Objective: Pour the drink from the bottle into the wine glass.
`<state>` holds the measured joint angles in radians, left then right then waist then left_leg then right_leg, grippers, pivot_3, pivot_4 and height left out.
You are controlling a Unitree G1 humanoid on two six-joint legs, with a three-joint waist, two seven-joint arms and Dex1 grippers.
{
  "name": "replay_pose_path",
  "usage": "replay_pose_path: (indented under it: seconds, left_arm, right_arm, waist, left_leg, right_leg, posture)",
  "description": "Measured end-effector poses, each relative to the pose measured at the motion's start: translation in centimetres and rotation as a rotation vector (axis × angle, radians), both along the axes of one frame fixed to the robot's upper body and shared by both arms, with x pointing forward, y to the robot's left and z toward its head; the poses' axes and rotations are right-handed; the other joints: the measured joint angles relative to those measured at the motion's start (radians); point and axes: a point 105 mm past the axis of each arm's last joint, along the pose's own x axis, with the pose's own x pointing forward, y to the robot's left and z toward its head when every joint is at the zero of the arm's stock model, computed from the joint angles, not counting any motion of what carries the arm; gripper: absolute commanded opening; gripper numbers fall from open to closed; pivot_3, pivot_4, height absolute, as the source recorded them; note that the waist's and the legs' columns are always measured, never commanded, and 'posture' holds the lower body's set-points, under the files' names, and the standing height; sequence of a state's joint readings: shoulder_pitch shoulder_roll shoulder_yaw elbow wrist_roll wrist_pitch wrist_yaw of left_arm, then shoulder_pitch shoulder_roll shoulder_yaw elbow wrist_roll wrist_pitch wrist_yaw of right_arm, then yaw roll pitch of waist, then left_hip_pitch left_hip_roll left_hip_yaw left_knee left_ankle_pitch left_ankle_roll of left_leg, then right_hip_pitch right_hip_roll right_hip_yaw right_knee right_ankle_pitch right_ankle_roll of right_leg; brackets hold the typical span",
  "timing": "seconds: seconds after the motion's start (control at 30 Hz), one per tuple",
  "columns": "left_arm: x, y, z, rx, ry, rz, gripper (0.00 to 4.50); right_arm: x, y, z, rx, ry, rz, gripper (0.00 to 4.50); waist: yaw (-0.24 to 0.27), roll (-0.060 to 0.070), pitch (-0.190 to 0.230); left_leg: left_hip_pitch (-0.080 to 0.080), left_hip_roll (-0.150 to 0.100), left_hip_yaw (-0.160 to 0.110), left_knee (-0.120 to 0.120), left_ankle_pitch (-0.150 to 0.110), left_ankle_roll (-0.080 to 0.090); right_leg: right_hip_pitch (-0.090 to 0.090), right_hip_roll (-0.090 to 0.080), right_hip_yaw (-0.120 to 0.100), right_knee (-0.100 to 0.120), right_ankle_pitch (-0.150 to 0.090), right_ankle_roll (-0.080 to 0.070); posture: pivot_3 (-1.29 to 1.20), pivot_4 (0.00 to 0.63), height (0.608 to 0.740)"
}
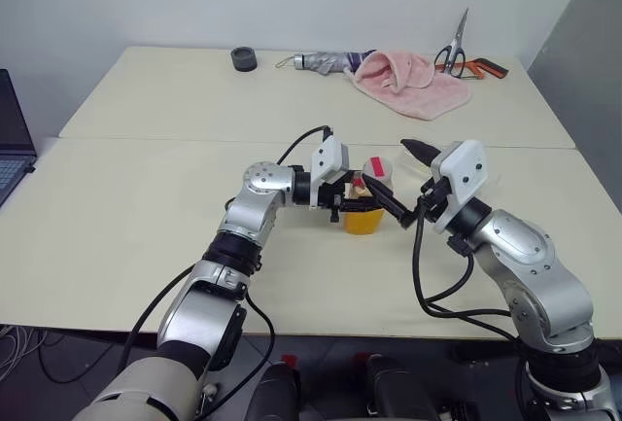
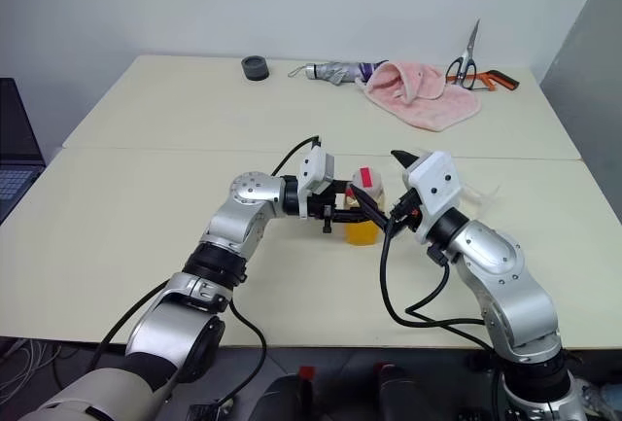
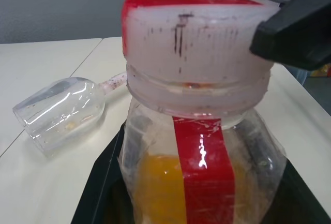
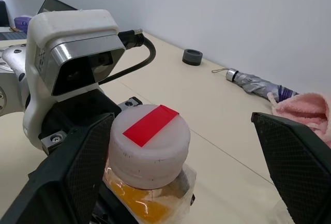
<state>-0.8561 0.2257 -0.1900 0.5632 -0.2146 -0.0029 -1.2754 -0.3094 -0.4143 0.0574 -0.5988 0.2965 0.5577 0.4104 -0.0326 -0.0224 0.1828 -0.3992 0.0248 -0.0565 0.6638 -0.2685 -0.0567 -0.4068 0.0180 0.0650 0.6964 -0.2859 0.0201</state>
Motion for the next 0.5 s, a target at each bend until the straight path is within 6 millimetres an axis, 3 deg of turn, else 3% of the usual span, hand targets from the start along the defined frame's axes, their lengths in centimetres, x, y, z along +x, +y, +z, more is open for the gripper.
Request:
replay_pose_path:
  seconds: [0.5]
  left_arm:
    - [-0.01,0.01,0.00,0.000,0.000,-0.001,1.78]
  right_arm:
    - [-0.38,-0.30,-0.03,0.002,0.005,0.001,4.50]
  waist:
    - [0.000,0.000,0.000]
  left_leg:
    - [0.000,0.000,0.000,0.000,0.000,0.000]
  right_leg:
    - [0.000,0.000,0.000,0.000,0.000,0.000]
  posture:
    - [0.00,0.150,0.740]
